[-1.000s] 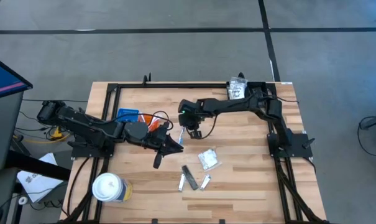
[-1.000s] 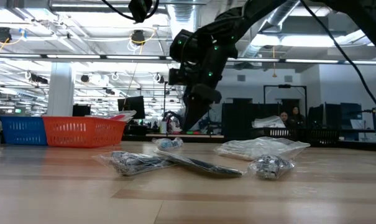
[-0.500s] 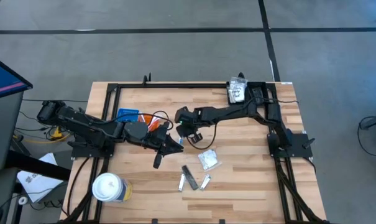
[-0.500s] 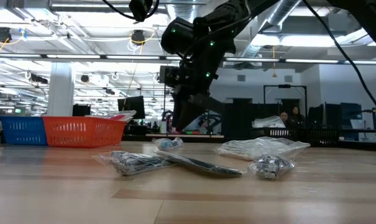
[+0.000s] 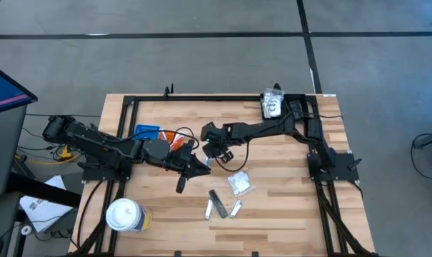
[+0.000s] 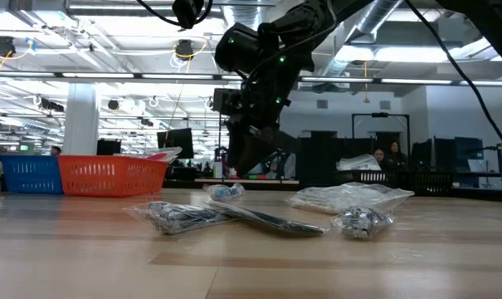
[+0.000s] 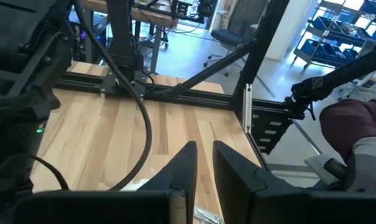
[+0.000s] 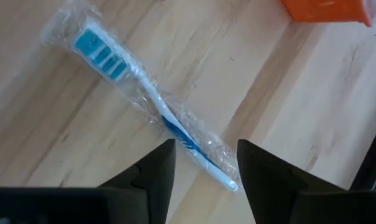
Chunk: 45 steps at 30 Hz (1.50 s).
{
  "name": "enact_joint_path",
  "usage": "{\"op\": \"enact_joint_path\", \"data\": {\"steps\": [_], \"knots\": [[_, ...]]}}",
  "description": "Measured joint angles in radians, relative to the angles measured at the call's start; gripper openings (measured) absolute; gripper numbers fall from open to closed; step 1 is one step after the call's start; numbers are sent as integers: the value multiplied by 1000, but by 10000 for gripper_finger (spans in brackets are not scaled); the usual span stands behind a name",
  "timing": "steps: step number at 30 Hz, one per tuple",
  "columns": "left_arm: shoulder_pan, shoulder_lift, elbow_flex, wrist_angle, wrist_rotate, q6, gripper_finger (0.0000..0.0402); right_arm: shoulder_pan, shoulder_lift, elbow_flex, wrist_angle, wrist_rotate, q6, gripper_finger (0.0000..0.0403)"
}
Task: Pick & Place Travel size toiletries
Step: Put the dark blue toothbrush into the orange bin
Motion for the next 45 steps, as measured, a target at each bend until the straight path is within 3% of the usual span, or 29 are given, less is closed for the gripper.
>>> {"op": "enact_joint_path", "data": {"steps": [11, 24, 31, 34, 37, 43, 45], "knots": [[0, 0, 0, 2, -4, 0, 47, 2, 29, 1, 31, -2, 0, 143], [0, 0, 0, 2, -3, 0, 47, 11, 131, 17, 34, 42, 4, 162], [0, 0, 0, -5, -7, -15, 47, 41, 107, 35, 23, 140, 63, 150], [-2, 0, 2, -119, -148, -73, 41, 46, 83, 64, -1, 140, 144, 140], [20, 0, 28, -340, -296, -153, 12, 53, 47, 72, -53, 137, 209, 118], [63, 27, 49, -564, -308, -282, 1, 54, 5, 68, -246, 59, 355, 16], [91, 54, 53, -561, -303, -296, 1, 50, -31, 53, -244, -16, 420, 11]]}}
